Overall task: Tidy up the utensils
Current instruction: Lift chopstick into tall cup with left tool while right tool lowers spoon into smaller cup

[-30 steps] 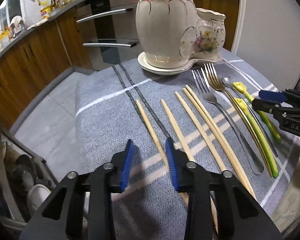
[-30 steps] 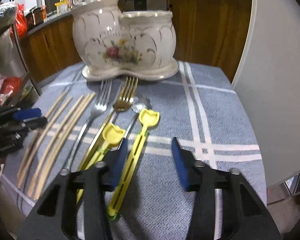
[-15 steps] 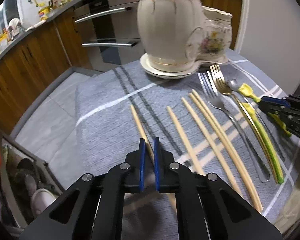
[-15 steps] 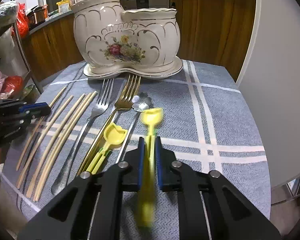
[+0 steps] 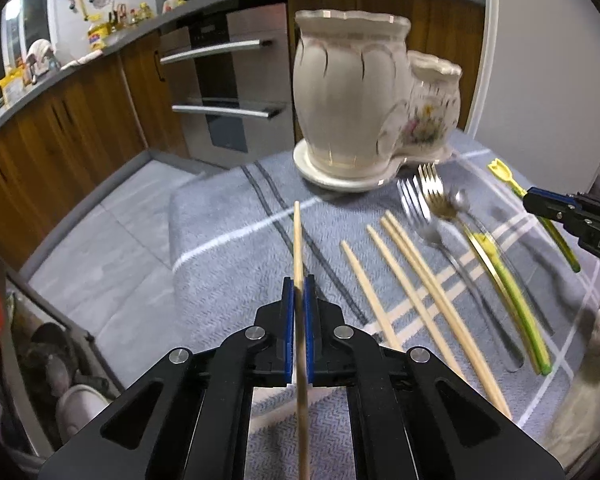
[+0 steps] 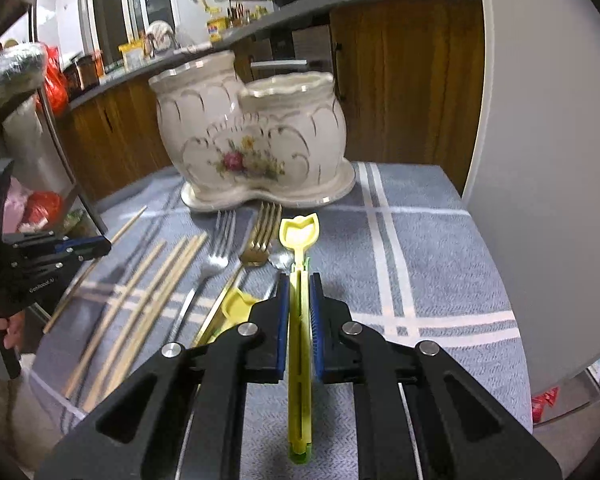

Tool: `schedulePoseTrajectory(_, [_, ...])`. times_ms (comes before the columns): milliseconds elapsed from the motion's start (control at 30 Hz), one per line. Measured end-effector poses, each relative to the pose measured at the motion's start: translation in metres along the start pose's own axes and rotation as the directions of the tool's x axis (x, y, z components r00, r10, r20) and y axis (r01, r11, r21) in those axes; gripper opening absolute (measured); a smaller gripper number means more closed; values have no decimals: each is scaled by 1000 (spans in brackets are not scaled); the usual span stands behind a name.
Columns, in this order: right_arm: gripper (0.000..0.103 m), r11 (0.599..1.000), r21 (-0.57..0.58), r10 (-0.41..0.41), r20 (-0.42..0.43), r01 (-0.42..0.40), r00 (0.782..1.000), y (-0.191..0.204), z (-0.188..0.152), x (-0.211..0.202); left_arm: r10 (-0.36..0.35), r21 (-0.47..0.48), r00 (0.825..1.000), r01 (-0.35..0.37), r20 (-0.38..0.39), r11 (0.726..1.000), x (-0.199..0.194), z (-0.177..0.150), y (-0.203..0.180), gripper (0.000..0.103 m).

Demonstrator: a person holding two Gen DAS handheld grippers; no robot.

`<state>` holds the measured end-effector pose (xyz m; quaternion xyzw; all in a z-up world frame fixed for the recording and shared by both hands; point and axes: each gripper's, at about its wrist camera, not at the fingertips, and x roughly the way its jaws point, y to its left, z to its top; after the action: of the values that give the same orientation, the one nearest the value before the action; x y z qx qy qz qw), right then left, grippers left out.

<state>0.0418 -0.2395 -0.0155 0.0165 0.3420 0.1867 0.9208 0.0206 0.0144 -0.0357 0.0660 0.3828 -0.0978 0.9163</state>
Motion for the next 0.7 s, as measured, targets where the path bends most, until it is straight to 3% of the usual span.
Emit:
schedulePoseTrajectory(167, [10, 999, 30, 22, 88, -25, 996, -4, 10, -16, -24, -23, 995, 26, 94, 999, -23, 7, 4, 5])
schedulePoseTrajectory(367, [10, 994, 64, 77, 156, -88, 985, -8, 26, -28, -124, -74, 961, 146, 245, 986, -56, 20, 13, 5])
schedulePoseTrajectory(700, [10, 987, 83, 116, 205, -135, 972, -9, 53, -25, -162, -38, 931, 184, 327, 982, -72, 47, 5, 5])
